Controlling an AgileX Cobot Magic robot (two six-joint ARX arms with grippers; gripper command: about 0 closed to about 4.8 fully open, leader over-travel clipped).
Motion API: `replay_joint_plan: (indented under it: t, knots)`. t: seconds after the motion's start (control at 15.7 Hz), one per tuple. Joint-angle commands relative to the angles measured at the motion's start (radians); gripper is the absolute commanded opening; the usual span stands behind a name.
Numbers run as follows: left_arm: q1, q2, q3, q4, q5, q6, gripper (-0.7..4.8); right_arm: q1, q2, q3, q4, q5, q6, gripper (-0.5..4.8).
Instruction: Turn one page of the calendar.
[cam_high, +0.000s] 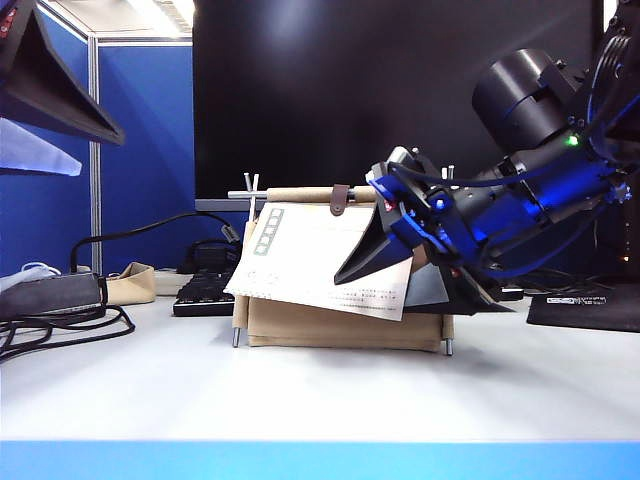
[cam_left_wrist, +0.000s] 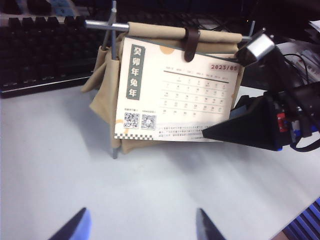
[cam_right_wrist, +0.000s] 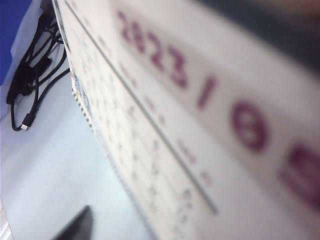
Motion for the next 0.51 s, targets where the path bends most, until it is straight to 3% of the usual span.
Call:
replay_joint_plan:
  t: [0.06,0.19,0.51]
  knots:
    - [0.0,-0.001,0.008,0.016,-0.002,0.008,2.79,0.002,-0.003,0.003,0.017,-0.001,0.0,1.59]
    - [0.0,-0.001,0.008,0.016,-0.002,0.008,2.79,0.002,-0.003,0.003,0.013,-0.002,0.001,1.03]
    - [0.0,-0.001,0.008,0.016,-0.002,0.008,2.79,0.002,-0.003,-0.003,-0.013,0.011,0.0,1.04]
